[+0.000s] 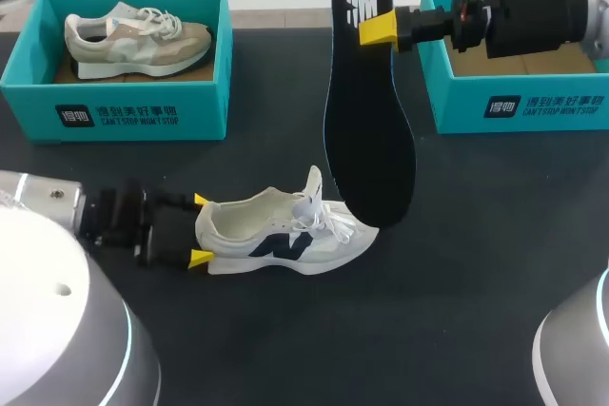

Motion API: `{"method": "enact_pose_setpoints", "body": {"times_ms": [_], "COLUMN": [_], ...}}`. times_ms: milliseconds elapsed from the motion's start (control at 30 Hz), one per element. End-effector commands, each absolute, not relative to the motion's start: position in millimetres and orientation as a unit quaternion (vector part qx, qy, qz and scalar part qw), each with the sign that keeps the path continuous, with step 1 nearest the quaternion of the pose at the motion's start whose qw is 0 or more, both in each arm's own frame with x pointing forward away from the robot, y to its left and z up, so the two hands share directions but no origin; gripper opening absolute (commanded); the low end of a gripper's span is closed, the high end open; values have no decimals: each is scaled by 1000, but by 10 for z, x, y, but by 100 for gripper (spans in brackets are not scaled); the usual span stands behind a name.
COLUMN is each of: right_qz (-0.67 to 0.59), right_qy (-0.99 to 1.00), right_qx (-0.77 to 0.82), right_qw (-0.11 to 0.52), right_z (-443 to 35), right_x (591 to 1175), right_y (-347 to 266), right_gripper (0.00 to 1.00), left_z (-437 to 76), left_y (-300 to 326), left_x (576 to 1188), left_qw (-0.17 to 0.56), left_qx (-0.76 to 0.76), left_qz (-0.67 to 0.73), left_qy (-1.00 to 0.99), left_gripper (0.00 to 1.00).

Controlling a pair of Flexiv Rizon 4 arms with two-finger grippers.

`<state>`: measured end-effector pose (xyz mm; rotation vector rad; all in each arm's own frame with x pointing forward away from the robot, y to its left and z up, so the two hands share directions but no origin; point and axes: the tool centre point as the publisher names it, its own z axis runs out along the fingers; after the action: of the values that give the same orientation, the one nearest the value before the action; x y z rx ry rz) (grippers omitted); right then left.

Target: Take the shoe out of the shoebox, open the shoe tongue, remove and reinsert the insole, then place the shoe into the shoebox

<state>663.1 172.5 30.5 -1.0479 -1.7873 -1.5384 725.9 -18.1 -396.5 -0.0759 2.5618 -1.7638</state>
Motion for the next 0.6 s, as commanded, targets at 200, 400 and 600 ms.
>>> {"method": "enact_pose_setpoints", "body": {"times_ms": [200, 400, 600], "right_qz": [-572, -572, -572], "right_qy": [-666, -666, -666], "right_qx": [-391, -391, -391], "right_qw": [277, 277, 277], "right_z": [301, 301, 301], "right_x": [6647, 6647, 6647], "right_y": [1763, 1763, 1763], "right_gripper": [0, 0, 0], "left_z": [-3716, -3716, -3595], "left_y": [-21, -21, -90], "left_x": [7259, 7259, 7238], "left_qw": [-30, -30, 1], "left_qx": [-26, -26, -16], "left_qz": [-503, -503, -460], "left_qy": [863, 863, 888], "left_gripper": [100, 100, 100]}}
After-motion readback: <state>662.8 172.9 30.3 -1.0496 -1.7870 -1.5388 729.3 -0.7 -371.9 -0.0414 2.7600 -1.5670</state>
